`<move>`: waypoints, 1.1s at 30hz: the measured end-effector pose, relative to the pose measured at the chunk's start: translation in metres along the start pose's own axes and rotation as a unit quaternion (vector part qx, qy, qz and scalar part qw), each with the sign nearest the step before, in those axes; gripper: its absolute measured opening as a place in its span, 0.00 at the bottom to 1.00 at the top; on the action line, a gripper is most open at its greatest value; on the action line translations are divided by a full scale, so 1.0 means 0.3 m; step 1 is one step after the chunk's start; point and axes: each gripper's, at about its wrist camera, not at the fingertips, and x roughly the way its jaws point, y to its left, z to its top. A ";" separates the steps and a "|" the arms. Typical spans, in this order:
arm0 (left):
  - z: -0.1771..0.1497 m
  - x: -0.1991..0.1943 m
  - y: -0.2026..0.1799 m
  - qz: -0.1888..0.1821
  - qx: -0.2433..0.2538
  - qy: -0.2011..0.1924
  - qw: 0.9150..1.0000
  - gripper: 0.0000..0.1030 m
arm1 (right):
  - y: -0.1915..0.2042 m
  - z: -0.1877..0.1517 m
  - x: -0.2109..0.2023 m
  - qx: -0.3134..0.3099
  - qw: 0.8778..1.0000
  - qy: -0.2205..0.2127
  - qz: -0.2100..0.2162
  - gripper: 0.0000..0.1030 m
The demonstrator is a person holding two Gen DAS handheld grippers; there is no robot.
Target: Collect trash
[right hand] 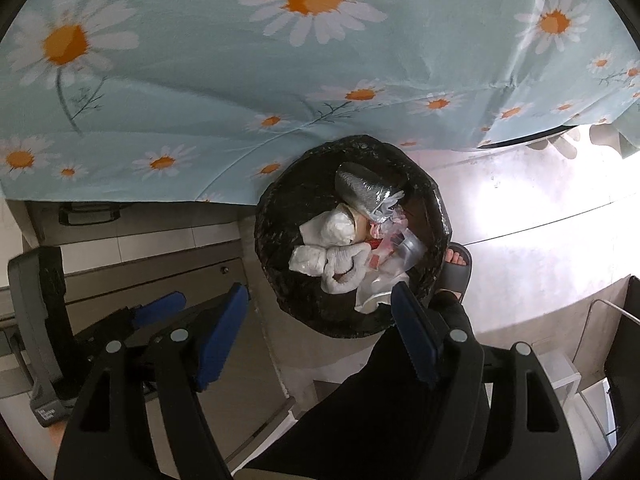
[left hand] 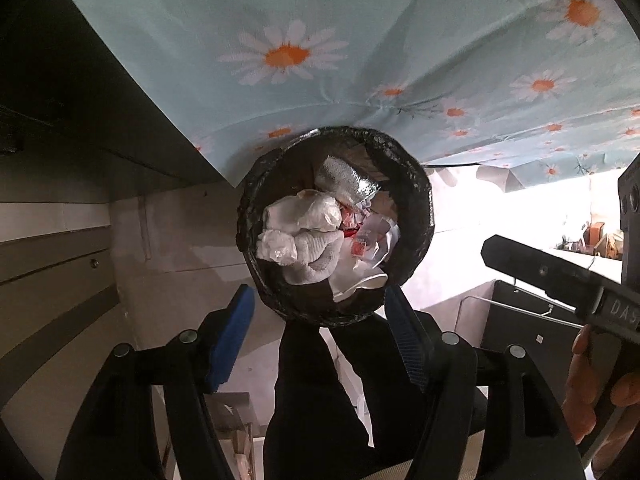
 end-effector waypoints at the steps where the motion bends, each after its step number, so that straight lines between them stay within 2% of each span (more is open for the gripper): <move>1: -0.002 -0.015 -0.001 -0.001 0.000 -0.003 1.000 0.63 | 0.008 -0.003 -0.016 -0.003 1.000 -0.003 0.000 0.72; 5: -0.007 -0.100 -0.010 -0.004 -0.006 -0.019 1.000 0.63 | 0.039 -0.022 -0.101 -0.012 1.000 -0.013 0.005 0.72; 12: -0.013 -0.282 -0.081 -0.008 0.003 -0.062 0.998 0.63 | 0.125 -0.051 -0.334 -0.069 0.995 -0.071 -0.003 0.72; 15: -0.019 -0.338 -0.107 -0.022 -0.001 -0.072 0.997 0.63 | 0.153 -0.055 -0.417 -0.095 0.991 -0.089 -0.007 0.72; 19: -0.030 -0.420 -0.150 -0.008 -0.007 -0.100 0.995 0.64 | 0.174 -0.060 -0.528 -0.120 0.987 -0.111 -0.007 0.76; 26: -0.045 -0.570 -0.223 0.004 -0.005 -0.147 0.989 0.63 | 0.214 -0.080 -0.719 -0.174 0.970 -0.169 -0.029 0.80; 32: -0.061 -0.750 -0.296 0.026 0.009 -0.215 0.976 0.64 | 0.248 -0.095 -0.875 -0.209 0.952 -0.222 -0.030 0.82; 33: -0.059 -0.776 -0.304 0.027 0.010 -0.225 0.974 0.68 | 0.254 -0.095 -0.897 -0.212 0.950 -0.229 -0.028 0.84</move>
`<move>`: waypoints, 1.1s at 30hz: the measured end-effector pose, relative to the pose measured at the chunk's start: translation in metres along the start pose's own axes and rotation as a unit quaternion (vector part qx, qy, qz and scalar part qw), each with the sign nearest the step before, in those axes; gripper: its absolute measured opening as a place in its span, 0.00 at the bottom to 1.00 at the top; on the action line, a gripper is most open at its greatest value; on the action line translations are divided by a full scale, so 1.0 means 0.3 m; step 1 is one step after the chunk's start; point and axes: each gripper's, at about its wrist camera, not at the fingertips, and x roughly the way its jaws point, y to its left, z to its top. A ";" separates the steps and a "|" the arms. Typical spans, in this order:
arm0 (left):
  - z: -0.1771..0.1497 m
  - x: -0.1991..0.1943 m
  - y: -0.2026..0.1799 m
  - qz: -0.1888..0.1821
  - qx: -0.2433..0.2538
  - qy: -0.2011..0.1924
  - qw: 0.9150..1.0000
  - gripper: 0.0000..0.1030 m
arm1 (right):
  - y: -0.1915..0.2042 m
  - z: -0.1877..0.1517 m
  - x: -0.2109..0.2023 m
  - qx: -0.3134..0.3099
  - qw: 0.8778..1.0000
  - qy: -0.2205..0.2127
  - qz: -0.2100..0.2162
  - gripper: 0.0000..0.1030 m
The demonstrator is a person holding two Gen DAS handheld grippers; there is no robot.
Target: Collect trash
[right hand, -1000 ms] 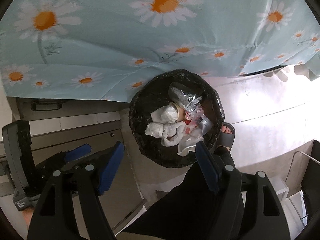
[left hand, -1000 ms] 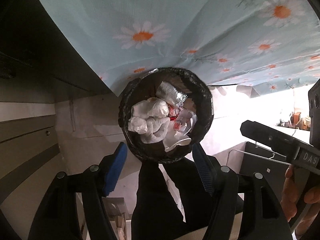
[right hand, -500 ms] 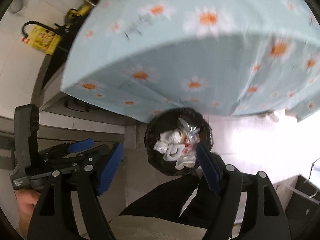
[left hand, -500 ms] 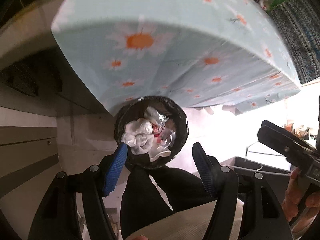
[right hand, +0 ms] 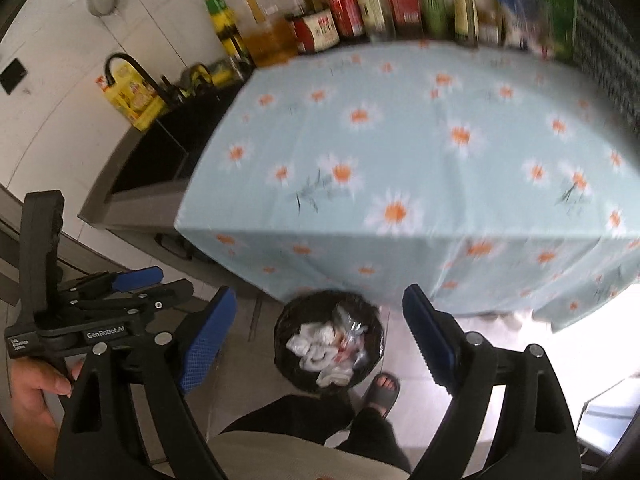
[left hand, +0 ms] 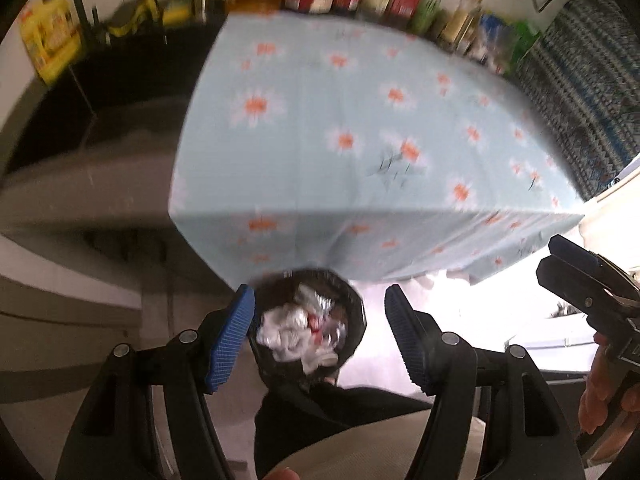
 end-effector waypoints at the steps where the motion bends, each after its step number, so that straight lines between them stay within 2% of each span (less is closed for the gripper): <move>1: 0.009 -0.019 -0.004 0.001 0.000 -0.008 1.000 0.70 | 0.002 0.018 -0.026 -0.004 1.000 -0.010 0.001 0.85; 6: 0.062 -0.144 -0.041 0.002 0.007 -0.052 0.999 0.70 | 0.007 0.088 -0.127 -0.017 0.999 -0.050 0.001 0.91; 8: 0.079 -0.178 -0.050 0.000 0.009 -0.064 0.998 0.71 | 0.006 0.115 -0.162 -0.022 0.998 -0.063 0.002 0.92; 9: 0.089 -0.195 -0.058 0.001 0.011 -0.071 0.997 0.76 | 0.004 0.127 -0.179 -0.024 0.997 -0.069 0.002 0.92; 11: 0.104 -0.220 -0.080 0.016 0.013 -0.083 0.996 0.76 | -0.001 0.153 -0.220 -0.029 0.996 -0.085 0.000 0.94; 14: 0.127 -0.253 -0.107 0.012 0.015 -0.096 0.995 0.76 | -0.009 0.178 -0.267 -0.035 0.994 -0.103 -0.005 0.95; 15: 0.136 -0.268 -0.117 0.015 0.017 -0.102 0.995 0.79 | -0.012 0.185 -0.281 -0.035 0.994 -0.107 -0.006 0.95; 16: 0.142 -0.279 -0.126 0.018 0.019 -0.105 0.994 0.87 | -0.015 0.192 -0.292 -0.036 0.993 -0.111 -0.008 0.95; 18: 0.159 -0.309 -0.154 0.024 0.027 -0.117 0.992 0.93 | -0.020 0.210 -0.323 -0.039 0.992 -0.123 -0.012 0.95; 21: 0.177 -0.341 -0.182 0.013 0.032 -0.123 0.992 0.93 | -0.028 0.230 -0.364 -0.041 0.990 -0.137 -0.016 0.95; 33: 0.228 -0.403 -0.278 0.023 0.052 -0.152 0.987 0.93 | -0.090 0.266 -0.449 -0.040 0.985 -0.161 -0.040 0.95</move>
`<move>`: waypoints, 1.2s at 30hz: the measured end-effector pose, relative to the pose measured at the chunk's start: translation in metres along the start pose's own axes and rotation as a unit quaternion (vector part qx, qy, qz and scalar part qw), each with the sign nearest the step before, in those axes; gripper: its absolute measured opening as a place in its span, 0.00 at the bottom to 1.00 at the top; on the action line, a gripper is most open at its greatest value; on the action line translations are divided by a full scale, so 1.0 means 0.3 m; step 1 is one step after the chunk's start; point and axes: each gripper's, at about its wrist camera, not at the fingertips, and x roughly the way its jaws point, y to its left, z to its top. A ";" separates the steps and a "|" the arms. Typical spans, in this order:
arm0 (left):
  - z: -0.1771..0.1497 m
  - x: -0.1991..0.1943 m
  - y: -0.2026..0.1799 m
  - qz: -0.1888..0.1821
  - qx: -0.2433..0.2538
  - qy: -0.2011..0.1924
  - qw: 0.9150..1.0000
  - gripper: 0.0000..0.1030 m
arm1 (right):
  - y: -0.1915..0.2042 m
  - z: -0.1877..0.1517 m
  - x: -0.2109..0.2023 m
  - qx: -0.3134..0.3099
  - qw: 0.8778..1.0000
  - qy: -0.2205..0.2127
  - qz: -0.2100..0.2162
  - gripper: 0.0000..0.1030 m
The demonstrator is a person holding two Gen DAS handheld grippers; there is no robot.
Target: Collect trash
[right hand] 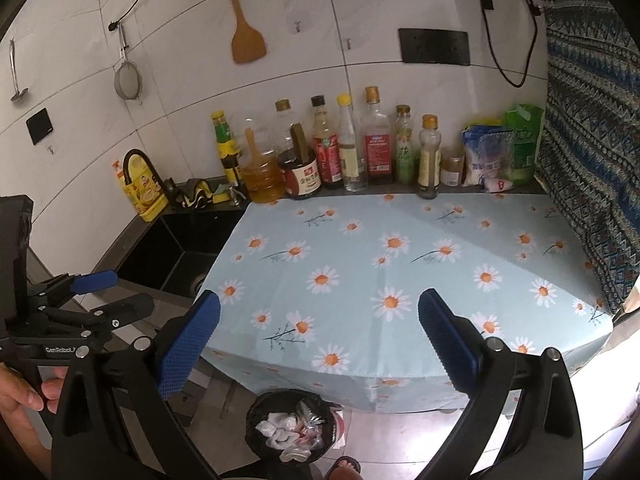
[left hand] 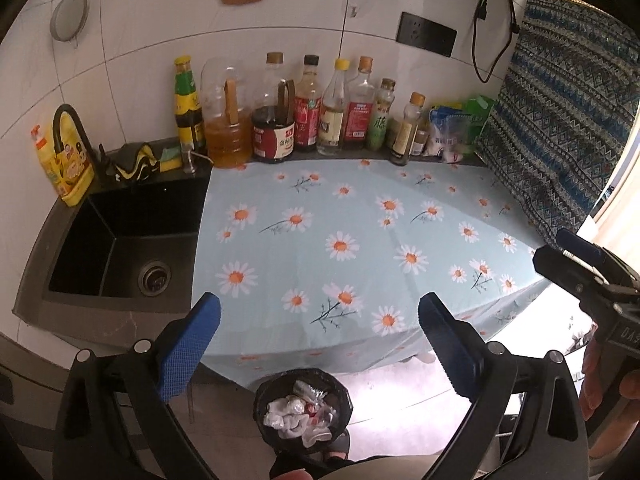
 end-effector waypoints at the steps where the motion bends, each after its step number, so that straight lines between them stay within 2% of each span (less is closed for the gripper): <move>1: 0.004 0.002 -0.004 0.001 0.001 -0.001 1.000 0.93 | -0.005 0.001 0.001 0.001 1.000 0.000 0.001 0.95; 36: -0.002 0.010 -0.008 0.011 0.001 0.010 1.000 0.93 | -0.034 0.001 0.051 0.010 1.000 0.016 -0.001 0.95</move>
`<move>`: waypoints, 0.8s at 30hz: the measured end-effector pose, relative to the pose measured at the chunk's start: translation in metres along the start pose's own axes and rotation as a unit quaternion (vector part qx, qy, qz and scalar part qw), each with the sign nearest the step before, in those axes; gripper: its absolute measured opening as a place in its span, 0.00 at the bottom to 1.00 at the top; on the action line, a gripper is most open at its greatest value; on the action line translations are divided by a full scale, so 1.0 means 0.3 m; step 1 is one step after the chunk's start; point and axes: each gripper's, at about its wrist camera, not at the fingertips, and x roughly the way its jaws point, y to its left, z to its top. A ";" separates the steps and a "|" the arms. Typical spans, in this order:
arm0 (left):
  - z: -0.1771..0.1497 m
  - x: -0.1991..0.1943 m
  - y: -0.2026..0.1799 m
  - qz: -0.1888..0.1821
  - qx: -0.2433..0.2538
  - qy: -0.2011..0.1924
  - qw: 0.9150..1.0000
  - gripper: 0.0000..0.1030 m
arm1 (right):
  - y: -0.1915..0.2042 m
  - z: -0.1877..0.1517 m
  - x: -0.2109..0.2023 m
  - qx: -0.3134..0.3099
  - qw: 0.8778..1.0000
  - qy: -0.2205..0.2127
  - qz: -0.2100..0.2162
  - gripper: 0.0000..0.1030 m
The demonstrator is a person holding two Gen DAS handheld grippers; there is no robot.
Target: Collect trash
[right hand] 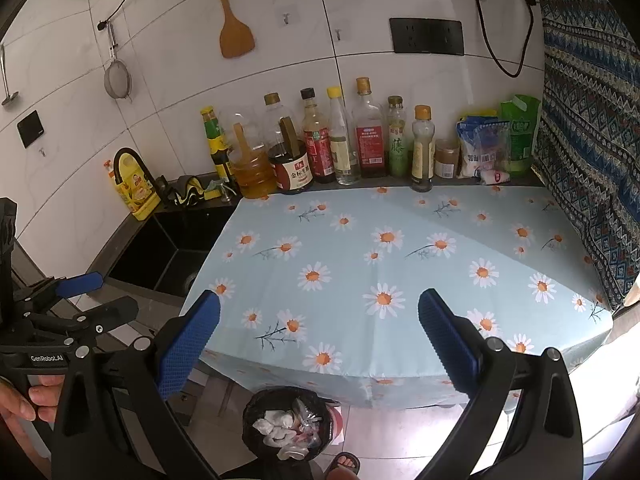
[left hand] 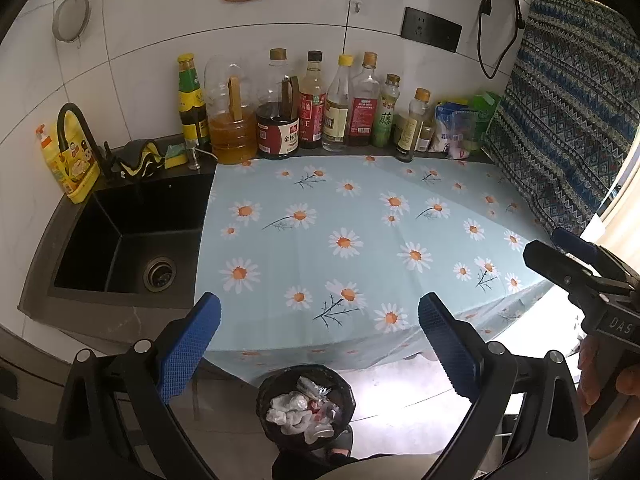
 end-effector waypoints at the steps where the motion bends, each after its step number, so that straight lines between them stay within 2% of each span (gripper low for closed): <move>1: 0.001 0.001 -0.001 -0.002 -0.001 0.000 1.000 0.93 | 0.001 0.000 0.000 0.000 1.000 0.000 -0.001 0.95; 14: 0.011 0.013 -0.014 0.000 0.008 -0.001 1.000 0.93 | -0.004 0.004 0.022 0.002 1.000 0.007 -0.001 0.95; 24: 0.029 0.027 0.005 0.002 -0.007 0.003 1.000 0.93 | -0.012 0.021 0.039 0.004 1.000 0.011 0.003 0.95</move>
